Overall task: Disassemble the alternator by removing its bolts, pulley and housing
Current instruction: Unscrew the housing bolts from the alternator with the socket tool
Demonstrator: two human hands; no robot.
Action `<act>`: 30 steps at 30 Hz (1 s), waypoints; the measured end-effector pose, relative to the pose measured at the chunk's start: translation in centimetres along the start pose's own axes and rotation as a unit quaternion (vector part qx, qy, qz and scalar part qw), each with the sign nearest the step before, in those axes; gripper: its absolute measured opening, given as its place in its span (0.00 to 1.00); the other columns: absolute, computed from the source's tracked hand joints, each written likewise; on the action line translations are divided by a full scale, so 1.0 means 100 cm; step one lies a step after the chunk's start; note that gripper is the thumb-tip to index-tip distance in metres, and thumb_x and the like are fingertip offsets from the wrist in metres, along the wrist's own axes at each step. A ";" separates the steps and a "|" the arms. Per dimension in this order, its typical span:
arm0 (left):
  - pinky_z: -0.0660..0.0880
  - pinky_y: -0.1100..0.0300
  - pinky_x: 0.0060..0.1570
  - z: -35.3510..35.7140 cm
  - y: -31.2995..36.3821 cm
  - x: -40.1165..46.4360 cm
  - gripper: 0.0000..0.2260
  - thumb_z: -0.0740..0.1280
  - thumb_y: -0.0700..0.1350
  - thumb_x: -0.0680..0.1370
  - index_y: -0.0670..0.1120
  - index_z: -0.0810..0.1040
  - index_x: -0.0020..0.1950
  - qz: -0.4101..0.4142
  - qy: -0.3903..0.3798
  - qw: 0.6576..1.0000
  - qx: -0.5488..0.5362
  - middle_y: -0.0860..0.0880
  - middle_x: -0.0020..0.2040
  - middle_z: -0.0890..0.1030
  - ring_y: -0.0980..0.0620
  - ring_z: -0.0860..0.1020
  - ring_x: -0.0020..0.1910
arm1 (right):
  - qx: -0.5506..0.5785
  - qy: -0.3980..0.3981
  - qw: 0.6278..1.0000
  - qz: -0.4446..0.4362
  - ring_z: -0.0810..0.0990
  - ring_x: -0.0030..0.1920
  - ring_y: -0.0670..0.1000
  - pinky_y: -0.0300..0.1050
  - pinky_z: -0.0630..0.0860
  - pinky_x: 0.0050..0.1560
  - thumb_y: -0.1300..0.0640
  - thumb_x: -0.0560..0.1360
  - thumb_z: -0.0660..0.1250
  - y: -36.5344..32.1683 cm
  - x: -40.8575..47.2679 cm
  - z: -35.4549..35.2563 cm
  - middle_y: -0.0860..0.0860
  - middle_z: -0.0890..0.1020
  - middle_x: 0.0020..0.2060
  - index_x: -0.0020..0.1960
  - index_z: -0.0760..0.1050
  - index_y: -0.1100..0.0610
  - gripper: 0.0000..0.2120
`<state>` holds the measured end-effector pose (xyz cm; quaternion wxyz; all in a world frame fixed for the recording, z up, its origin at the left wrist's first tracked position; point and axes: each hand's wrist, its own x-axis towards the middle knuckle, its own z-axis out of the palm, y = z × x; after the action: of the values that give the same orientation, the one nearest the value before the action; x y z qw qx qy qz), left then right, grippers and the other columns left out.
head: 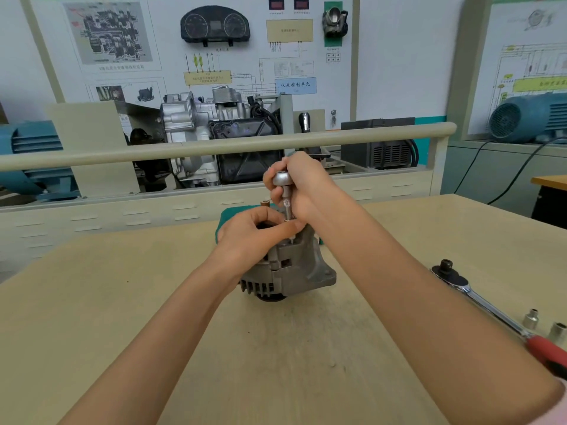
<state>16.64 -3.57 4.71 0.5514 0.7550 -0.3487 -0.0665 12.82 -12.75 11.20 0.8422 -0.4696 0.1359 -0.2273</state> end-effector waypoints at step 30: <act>0.74 0.64 0.49 -0.007 -0.008 0.001 0.07 0.70 0.49 0.75 0.55 0.84 0.52 0.018 -0.044 0.998 -0.045 0.57 0.45 0.85 0.58 0.83 0.48 | 0.056 -0.100 0.989 0.089 0.66 0.16 0.42 0.31 0.53 0.17 0.68 0.77 0.45 -0.010 0.006 -0.012 0.47 0.67 0.20 0.63 0.64 0.49 0.22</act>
<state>17.38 -3.01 4.33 0.5696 0.7196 -0.3828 -0.1055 12.52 -14.36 11.41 0.8934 -0.4280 0.0791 -0.1109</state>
